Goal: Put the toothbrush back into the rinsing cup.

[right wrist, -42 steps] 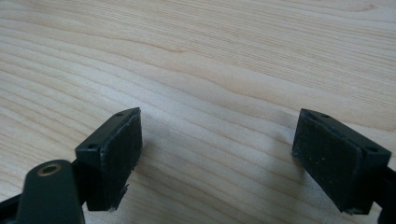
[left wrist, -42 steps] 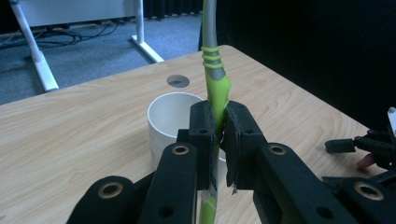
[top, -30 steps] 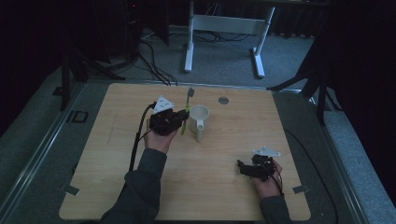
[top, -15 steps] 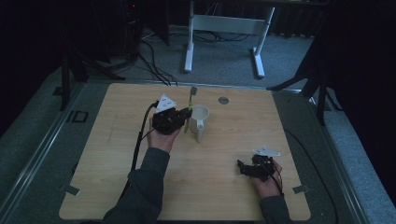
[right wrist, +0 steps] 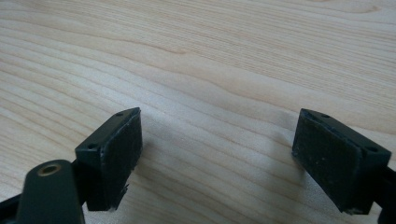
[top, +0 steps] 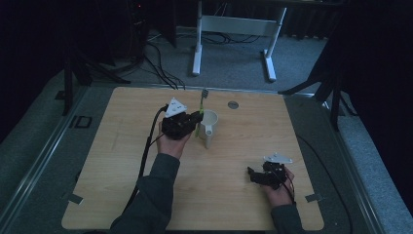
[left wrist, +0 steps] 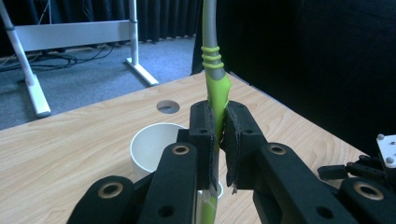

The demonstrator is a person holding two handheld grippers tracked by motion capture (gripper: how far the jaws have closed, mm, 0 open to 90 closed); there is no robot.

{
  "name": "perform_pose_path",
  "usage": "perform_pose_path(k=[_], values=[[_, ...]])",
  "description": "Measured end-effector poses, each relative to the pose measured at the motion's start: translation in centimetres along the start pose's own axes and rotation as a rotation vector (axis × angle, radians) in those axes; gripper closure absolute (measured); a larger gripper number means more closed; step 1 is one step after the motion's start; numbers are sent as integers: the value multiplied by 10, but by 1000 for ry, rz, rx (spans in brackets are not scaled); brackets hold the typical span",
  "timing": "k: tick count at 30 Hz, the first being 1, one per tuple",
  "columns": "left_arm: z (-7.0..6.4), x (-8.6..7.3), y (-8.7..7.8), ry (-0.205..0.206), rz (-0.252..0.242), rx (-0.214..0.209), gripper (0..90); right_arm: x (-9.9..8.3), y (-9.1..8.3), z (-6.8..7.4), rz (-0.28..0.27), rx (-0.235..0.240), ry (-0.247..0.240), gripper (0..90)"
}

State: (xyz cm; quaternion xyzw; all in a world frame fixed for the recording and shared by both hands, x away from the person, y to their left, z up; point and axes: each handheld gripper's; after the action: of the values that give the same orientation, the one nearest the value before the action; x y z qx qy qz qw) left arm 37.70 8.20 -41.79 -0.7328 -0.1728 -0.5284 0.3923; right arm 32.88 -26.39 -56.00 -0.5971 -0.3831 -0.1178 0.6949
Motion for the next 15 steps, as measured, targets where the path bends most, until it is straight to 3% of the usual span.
perform_pose_path(k=[15], values=[[-3, 0, 6, -3, -25, -9, 823, 0, 0, 0, 0, 0, 0, 157]])
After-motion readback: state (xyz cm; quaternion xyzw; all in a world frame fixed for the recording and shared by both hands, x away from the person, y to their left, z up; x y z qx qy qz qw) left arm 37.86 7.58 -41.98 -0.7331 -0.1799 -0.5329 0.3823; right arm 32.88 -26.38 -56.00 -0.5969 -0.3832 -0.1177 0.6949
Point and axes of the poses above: each handheld gripper's, and its own axes: y roughly forward along the jaws, x roughly out of its top, z roughly to its left, and after that the axes turned 4 degrees about z, right-handed
